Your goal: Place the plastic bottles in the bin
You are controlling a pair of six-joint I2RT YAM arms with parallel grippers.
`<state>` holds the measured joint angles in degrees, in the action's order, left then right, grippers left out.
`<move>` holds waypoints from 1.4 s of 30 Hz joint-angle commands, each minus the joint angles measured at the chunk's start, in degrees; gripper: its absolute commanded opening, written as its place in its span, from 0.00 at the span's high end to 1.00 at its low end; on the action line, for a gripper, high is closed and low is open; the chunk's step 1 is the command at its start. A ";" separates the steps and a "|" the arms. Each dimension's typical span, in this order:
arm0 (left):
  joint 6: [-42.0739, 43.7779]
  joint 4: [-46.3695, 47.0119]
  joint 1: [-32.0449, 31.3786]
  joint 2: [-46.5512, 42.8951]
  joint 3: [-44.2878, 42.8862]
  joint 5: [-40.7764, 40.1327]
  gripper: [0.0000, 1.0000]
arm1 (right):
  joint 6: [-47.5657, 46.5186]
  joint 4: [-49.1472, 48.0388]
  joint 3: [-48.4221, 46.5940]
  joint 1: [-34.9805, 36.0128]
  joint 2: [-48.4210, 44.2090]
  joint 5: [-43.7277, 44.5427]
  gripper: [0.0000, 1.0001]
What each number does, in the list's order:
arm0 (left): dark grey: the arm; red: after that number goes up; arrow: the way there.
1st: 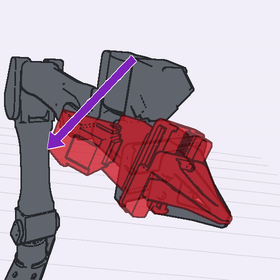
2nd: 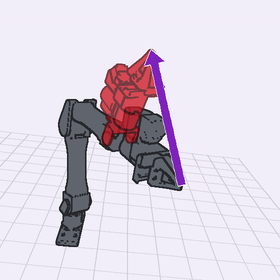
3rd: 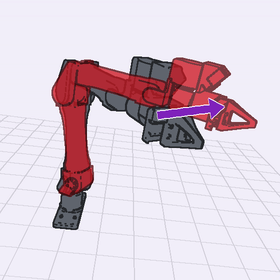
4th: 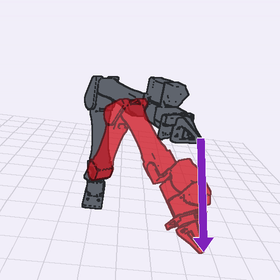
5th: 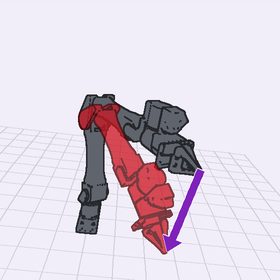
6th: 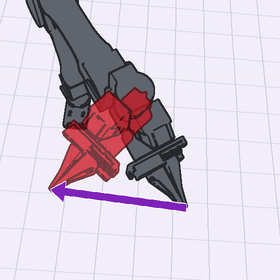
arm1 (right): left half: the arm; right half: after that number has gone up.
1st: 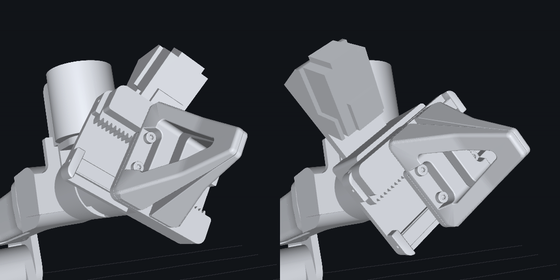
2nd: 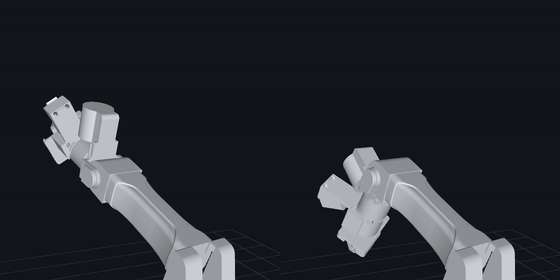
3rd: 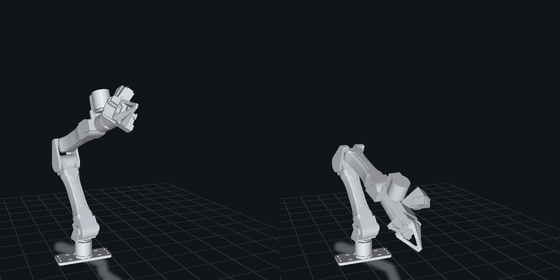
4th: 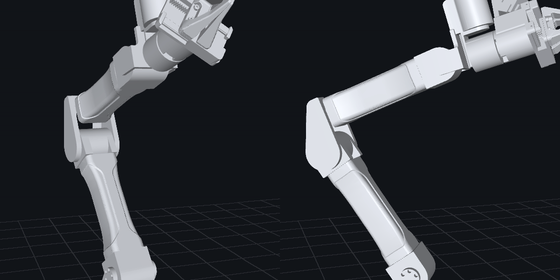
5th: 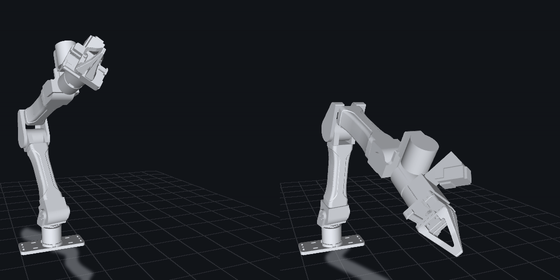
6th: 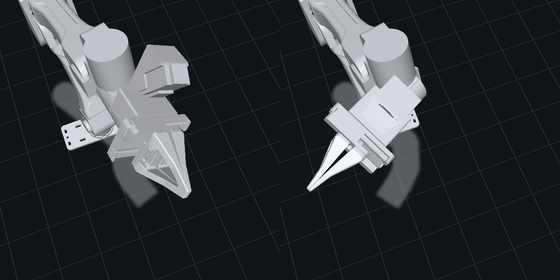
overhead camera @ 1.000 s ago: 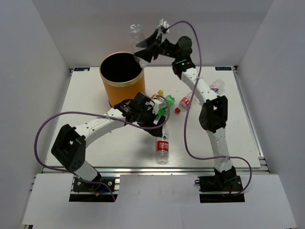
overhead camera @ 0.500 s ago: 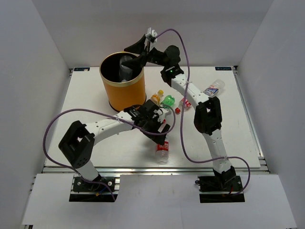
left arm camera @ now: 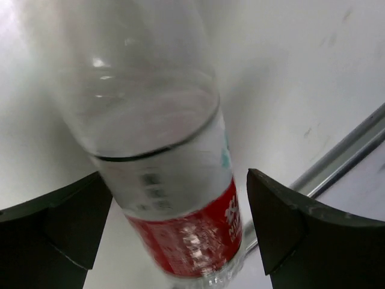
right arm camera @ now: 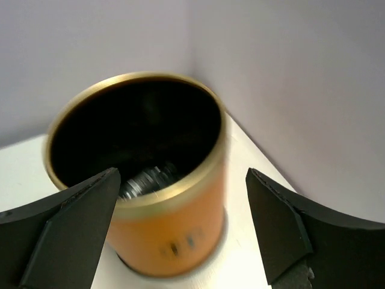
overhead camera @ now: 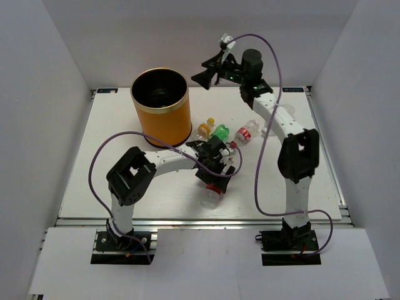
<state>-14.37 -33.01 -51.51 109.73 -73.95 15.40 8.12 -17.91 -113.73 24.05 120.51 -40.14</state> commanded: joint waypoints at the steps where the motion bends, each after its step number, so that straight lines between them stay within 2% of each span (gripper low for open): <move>1: -3.29 0.32 -0.78 2.15 -1.63 -3.09 0.00 | -12.23 12.96 4.91 -3.31 -10.01 7.08 0.10; 2: -3.30 0.32 -0.79 2.67 -1.63 -3.70 0.00 | -15.56 14.29 8.58 -3.75 -10.90 11.53 0.10; 4: -3.30 0.32 -0.79 1.02 -1.63 -4.67 0.09 | -17.08 20.17 10.54 -7.08 -13.87 12.98 0.13; 5: -3.30 0.32 -0.79 -0.03 -1.63 -5.37 0.12 | -17.43 21.76 11.59 -9.18 -14.24 14.64 0.28; 6: -2.69 -0.46 -0.79 -1.26 -2.24 -5.99 0.25 | -17.44 23.26 11.60 -11.29 -14.60 15.35 0.42; 7: -1.55 -0.47 -0.01 -3.54 -3.03 -6.60 0.35 | -17.18 28.67 11.26 -12.35 -14.60 17.97 0.56; 8: -1.54 -1.52 0.00 -4.69 -5.30 -7.22 0.44 | -16.04 30.72 9.51 -14.02 -14.25 21.82 0.67; 9: -0.67 -2.31 0.70 -5.92 -6.63 -7.92 0.58 | -15.25 35.01 7.32 -14.99 -13.20 24.03 0.74; 11: 1.79 -3.45 0.71 -8.82 -12.49 -10.99 0.67 | -13.75 41.53 5.02 -18.51 -11.27 26.41 0.71; 12: 2.59 -4.68 1.23 -9.36 -14.97 -12.22 0.70 | -12.87 42.77 4.14 -19.21 -10.83 28.52 0.51; 15: 5.49 -8.01 2.81 -8.75 -26.74 -17.40 0.70 | -11.38 48.93 2.38 -21.68 -8.89 32.47 0.24; 16: 5.49 -8.99 3.34 -8.14 -32.86 -22.29 0.67 | -10.94 50.16 1.24 -22.90 -8.37 33.02 0.14; 17: 5.49 -9.69 4.47 -8.13 -35.53 -25.39 0.67 | -10.67 53.39 0.62 -23.26 -6.79 33.89 0.11; 21: 6.02 -8.92 9.48 -7.34 -43.20 -39.45 0.69 | -4.62 55.27 2.54 -26.34 -6.25 34.17 0.09; 24: 6.02 -6.98 14.48 -6.81 -45.40 -44.47 0.66 | -3.64 56.23 3.25 -26.95 -5.20 31.62 0.09; 27: 6.63 -5.83 18.96 -6.29 -46.11 -47.81 0.64 | -2.94 56.41 3.87 -26.95 -3.97 32.75 0.09; 30: 7.25 -0.75 22.31 -6.29 -45.14 -47.83 0.62 | -0.13 55.97 6.15 -27.74 -3.27 38.11 0.09; 35: 7.25 4.00 25.66 -5.24 -43.04 -49.50 0.61 | 5.49 55.44 8.09 -29.06 -0.02 36.98 0.09; 37: 7.25 4.53 26.72 -4.01 -43.03 -49.50 0.53 | 6.03 54.92 7.56 -28.89 2.26 37.32 0.09; 38: 7.25 3.58 27.50 -2.43 -43.64 -48.54 0.45 | 6.29 54.91 7.39 -28.63 2.88 38.55 0.09; 40: 7.25 2.00 28.21 -0.76 -44.96 -47.92 0.25 | 6.64 53.69 6.60 -28.45 4.90 39.17 0.09; 42: 6.20 1.20 28.91 -0.13 -45.58 -47.21 0.00 | 6.74 52.99 5.46 -28.27 6.14 39.61 0.09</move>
<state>-7.44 -31.07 -23.73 108.55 -117.82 -32.21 13.28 36.86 -106.39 -4.51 126.06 -2.92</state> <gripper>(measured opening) 0.949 0.908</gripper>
